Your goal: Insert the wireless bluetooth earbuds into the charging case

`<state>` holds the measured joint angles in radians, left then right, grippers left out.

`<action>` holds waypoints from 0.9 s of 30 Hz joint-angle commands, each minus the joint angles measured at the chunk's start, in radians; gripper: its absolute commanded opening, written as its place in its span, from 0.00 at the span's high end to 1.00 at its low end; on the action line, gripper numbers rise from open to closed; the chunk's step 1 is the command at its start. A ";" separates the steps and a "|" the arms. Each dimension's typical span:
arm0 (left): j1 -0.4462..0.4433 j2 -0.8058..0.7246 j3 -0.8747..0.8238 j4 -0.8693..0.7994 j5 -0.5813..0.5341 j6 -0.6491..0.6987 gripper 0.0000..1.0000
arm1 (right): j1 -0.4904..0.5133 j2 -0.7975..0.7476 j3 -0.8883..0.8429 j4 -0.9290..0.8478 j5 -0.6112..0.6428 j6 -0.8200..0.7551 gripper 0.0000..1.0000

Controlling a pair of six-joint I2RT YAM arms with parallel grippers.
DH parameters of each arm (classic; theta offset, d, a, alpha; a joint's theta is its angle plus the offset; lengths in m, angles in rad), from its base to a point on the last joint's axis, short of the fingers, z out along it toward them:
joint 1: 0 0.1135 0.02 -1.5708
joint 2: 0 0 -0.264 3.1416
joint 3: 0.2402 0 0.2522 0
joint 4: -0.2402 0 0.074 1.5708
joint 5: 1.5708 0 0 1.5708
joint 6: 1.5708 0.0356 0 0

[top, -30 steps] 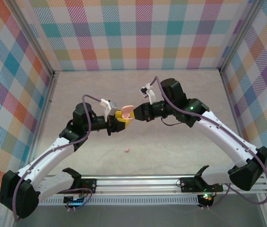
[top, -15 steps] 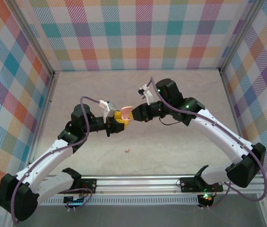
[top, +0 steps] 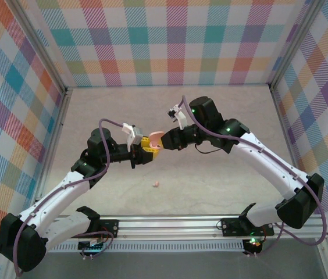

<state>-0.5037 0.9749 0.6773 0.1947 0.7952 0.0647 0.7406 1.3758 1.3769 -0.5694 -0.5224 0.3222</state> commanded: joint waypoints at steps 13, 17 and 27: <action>-0.022 -0.017 0.018 0.046 0.028 0.019 0.95 | 0.003 0.028 0.053 -0.070 0.035 -0.081 0.69; -0.022 -0.018 0.019 0.048 0.027 0.018 0.95 | 0.004 0.025 0.053 -0.075 0.038 -0.083 0.68; -0.022 -0.025 0.013 0.038 0.021 0.022 0.95 | 0.004 0.016 0.068 -0.093 0.059 -0.070 0.65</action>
<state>-0.5087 0.9749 0.6773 0.1864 0.7925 0.0681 0.7422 1.3952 1.4147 -0.6228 -0.4942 0.2684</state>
